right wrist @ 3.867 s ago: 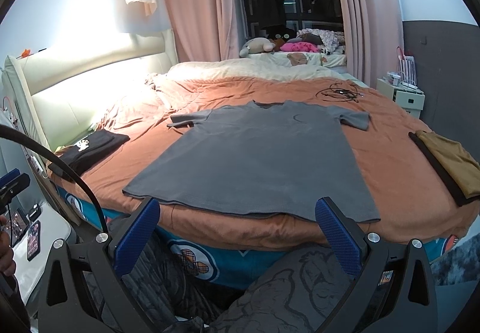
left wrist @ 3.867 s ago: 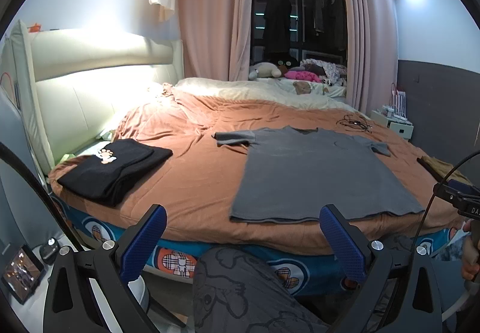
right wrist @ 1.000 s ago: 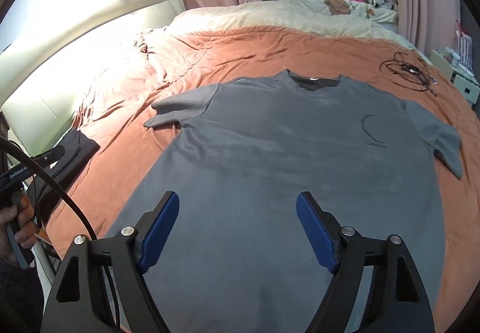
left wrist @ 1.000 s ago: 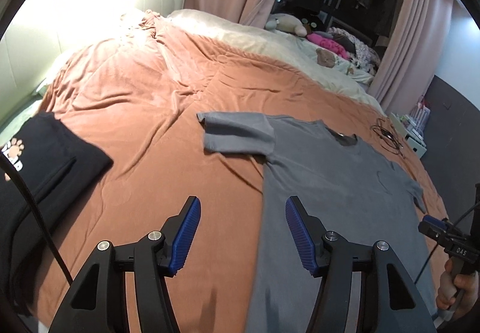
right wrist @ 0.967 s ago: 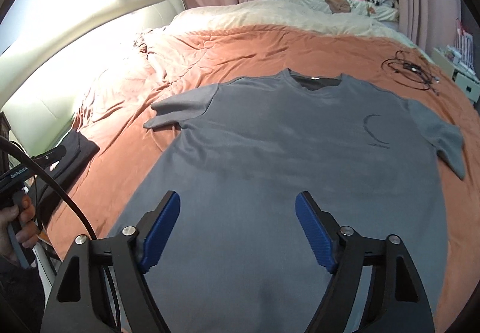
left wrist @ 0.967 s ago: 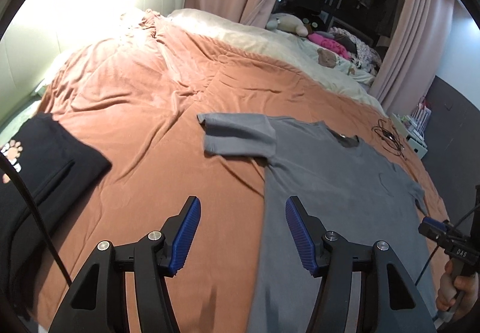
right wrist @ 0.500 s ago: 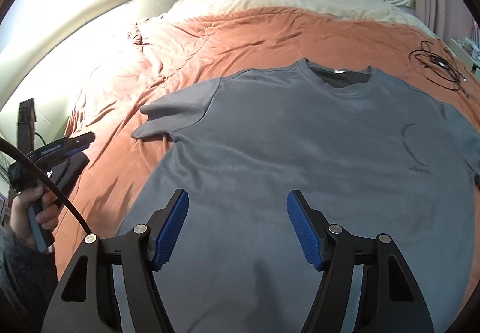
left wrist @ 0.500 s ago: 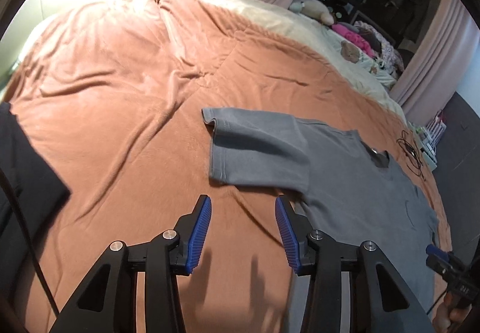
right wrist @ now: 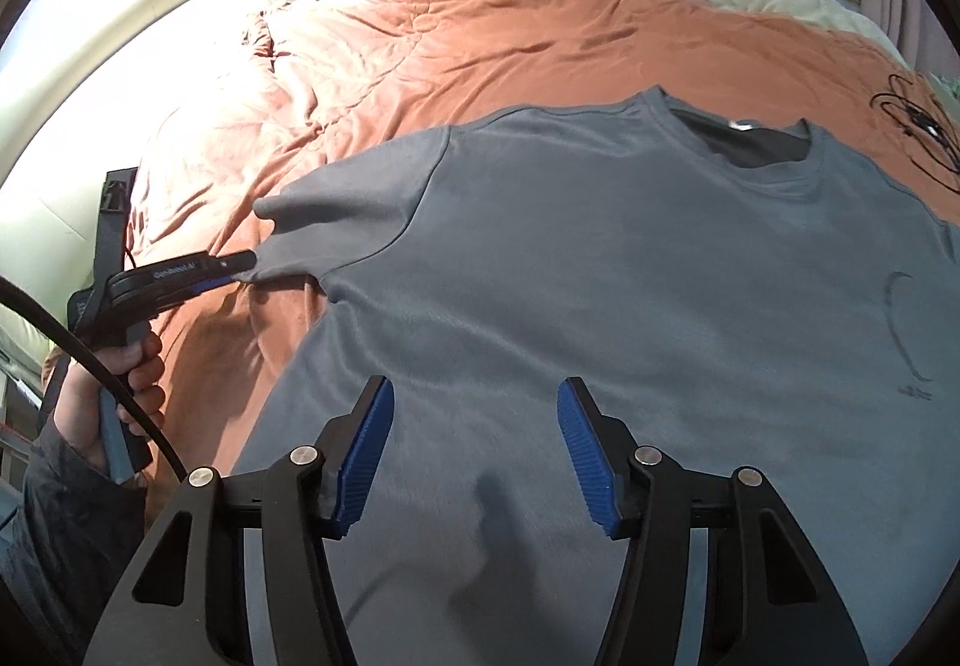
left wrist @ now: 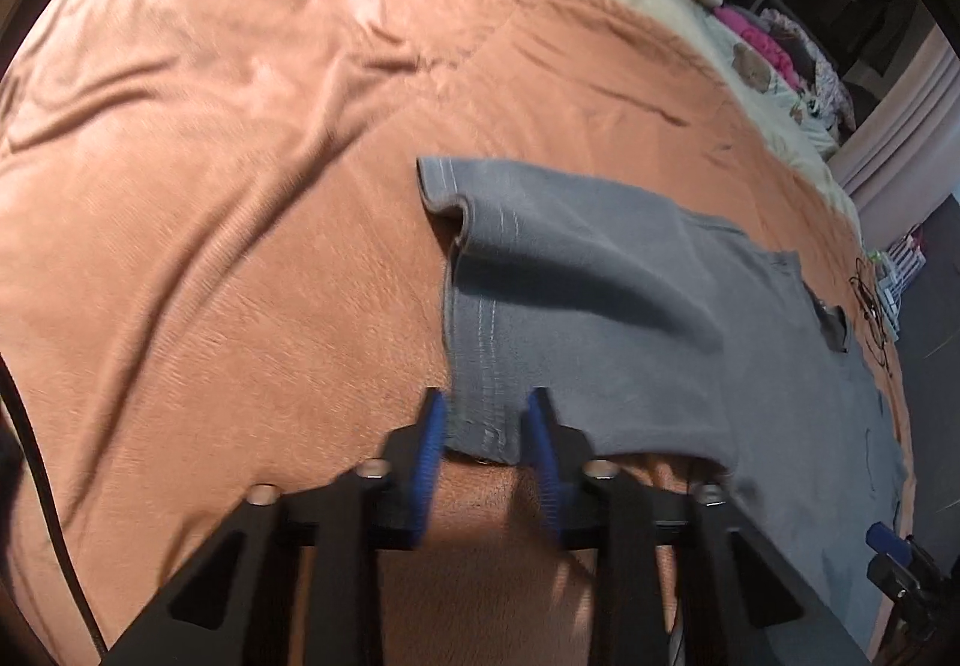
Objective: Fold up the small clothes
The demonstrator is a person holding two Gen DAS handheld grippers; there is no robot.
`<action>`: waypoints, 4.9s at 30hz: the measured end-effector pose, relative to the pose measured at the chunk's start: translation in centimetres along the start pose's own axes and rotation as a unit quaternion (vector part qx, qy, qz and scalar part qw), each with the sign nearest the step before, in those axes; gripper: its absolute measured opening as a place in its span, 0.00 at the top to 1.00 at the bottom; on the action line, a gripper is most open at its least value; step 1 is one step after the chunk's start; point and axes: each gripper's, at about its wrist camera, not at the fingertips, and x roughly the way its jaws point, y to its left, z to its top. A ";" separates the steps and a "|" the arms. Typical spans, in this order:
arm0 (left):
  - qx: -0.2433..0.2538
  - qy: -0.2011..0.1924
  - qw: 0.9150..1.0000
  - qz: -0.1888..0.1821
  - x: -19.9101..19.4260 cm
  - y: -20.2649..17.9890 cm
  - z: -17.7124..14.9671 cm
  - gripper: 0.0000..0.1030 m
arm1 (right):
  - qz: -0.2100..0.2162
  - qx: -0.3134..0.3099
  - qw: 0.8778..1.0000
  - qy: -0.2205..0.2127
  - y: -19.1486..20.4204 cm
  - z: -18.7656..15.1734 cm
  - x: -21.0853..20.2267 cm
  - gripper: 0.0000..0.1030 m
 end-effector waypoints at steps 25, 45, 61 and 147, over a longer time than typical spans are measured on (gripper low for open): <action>-0.016 -0.028 0.999 -0.020 -3.1 0.4 1.4 0.46 | 0.010 0.010 1.000 0.016 1.8 3.9 5.5 0.50; -0.017 0.049 0.998 -0.045 3.6 -0.1 4.2 0.93 | 0.078 0.103 0.990 0.060 0.1 8.1 14.5 0.78; 0.048 -0.013 0.996 -0.076 -3.7 -7.0 7.9 0.94 | 0.126 0.161 0.976 0.079 -0.5 9.1 16.4 0.70; 0.130 0.111 0.985 0.017 0.3 -10.7 -5.0 0.48 | 0.031 0.136 0.989 0.055 -0.9 4.4 5.1 0.60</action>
